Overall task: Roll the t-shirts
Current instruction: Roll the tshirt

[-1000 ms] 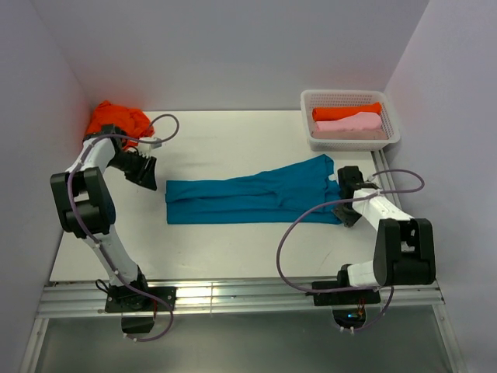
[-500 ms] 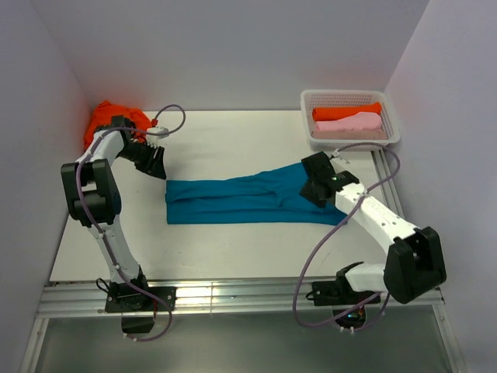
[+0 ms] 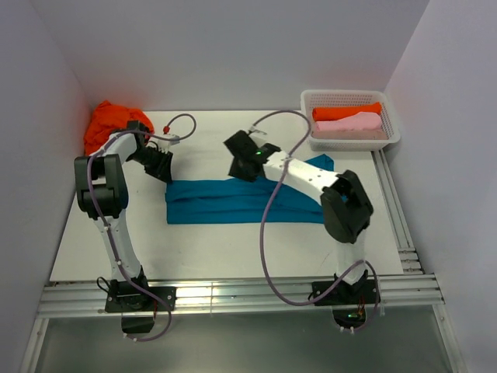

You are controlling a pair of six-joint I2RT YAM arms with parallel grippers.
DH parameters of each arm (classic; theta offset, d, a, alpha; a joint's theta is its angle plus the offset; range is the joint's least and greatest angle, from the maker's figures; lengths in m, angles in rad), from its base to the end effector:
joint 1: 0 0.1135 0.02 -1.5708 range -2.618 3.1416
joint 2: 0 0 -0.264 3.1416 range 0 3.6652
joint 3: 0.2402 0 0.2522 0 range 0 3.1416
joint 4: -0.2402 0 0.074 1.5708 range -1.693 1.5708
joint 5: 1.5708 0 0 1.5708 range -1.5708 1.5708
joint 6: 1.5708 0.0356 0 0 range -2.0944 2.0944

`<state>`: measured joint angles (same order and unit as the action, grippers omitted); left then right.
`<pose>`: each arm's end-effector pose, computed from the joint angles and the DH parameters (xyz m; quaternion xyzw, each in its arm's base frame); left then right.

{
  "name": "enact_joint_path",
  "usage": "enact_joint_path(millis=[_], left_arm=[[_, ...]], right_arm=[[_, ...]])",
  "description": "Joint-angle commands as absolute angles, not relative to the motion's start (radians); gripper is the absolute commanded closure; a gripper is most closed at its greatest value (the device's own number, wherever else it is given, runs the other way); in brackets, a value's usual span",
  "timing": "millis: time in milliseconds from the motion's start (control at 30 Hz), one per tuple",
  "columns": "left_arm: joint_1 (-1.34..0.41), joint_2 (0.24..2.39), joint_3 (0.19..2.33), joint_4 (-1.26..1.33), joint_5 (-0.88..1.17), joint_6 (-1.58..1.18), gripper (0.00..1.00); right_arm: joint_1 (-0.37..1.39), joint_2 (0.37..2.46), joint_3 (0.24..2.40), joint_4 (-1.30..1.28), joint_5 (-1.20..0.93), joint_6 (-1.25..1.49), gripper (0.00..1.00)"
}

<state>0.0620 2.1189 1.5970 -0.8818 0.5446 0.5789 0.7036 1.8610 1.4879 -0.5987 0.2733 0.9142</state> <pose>0.4175 0.0074 0.1657 0.2670 0.9222 -0.2291 0.1607 0.3162 0.2557 0.2436 0.1395 0.9371 0.1216 0.2959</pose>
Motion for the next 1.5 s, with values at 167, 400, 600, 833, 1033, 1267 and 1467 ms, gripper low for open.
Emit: enact_joint_path(millis=[167,400,600,833,1033,1267,1467], left_arm=[[0.060,2.128,1.604,-0.882,0.545,0.581,0.81],[0.060,2.131,1.612,-0.899,0.551,0.589,0.98],[0.061,2.135,1.624,-0.916,0.557,0.597,1.00],[0.061,2.148,1.637,-0.914,0.551,0.588,1.00],[0.060,2.155,1.652,-0.919,0.563,0.578,1.00],[0.060,2.164,1.678,-0.917,0.554,0.558,1.00],[0.060,2.168,1.690,-0.910,0.545,0.543,1.00]], right_arm=[[0.850,2.114,1.785,-0.399,0.216,0.876,0.57],[0.894,2.314,1.958,-0.223,0.178,0.854,0.58],[0.920,2.427,2.063,-0.204,0.170,0.853,0.58],[0.951,2.399,2.005,-0.189,0.196,0.854,0.58],[0.965,2.405,1.996,-0.210,0.184,0.864,0.58],[0.988,2.365,1.931,-0.202,0.207,0.871,0.59],[1.005,2.344,1.907,-0.210,0.212,0.871,0.59]])
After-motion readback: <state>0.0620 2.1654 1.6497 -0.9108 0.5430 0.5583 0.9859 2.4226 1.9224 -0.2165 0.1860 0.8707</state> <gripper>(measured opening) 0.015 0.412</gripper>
